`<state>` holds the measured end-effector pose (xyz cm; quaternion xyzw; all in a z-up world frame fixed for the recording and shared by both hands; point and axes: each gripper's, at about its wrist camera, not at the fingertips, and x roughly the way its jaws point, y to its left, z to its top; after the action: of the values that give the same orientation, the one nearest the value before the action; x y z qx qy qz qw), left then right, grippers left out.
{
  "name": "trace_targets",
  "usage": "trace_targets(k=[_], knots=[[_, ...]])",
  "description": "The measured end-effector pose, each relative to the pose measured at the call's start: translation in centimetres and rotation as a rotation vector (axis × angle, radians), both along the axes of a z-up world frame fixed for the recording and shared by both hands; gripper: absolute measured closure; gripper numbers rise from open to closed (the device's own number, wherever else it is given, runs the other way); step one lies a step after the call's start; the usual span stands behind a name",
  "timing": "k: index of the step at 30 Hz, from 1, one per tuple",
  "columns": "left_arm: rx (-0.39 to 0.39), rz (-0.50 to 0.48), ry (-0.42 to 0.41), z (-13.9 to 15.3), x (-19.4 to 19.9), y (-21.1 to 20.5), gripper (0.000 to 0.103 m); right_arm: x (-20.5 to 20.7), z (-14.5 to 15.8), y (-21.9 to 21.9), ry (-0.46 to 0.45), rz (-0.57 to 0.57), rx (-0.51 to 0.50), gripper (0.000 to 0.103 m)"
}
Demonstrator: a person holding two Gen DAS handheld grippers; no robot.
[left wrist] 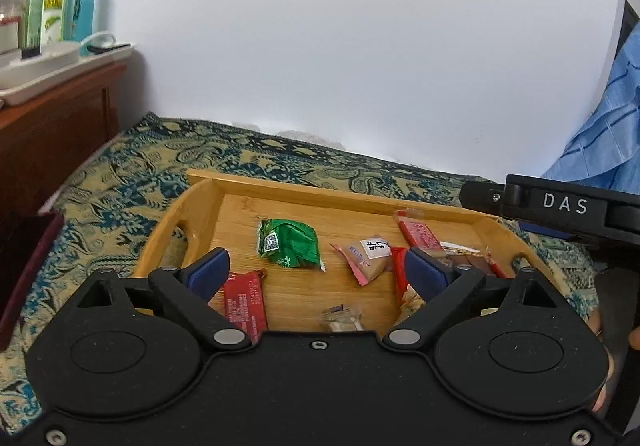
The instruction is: Organize snacks
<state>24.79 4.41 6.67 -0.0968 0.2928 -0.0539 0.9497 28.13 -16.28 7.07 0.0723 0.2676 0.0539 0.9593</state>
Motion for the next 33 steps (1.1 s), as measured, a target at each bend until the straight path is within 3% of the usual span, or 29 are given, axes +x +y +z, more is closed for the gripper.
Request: trace_targets(k=[11,15,23,33], knots=[[0.067,-0.024,-0.033,0.9,-2.0,-1.1,0.005,-2.5,0.1,-0.6,-0.035,-0.005,-0.016,0.008],[0.076,-0.028,-0.031,0.9,-2.4,-1.1,0.005,-3.5,0.1,-0.5,-0.067,0.001,-0.031,0.000],[0.107,-0.043,-0.037,1.1,-3.8,-1.6,0.005,-5.6,0.3,0.0,-0.113,0.027,-0.078,0.000],[0.114,-0.052,-0.020,1.0,-5.8,-1.7,0.003,-8.3,-0.2,-0.9,-0.123,0.007,-0.047,0.000]])
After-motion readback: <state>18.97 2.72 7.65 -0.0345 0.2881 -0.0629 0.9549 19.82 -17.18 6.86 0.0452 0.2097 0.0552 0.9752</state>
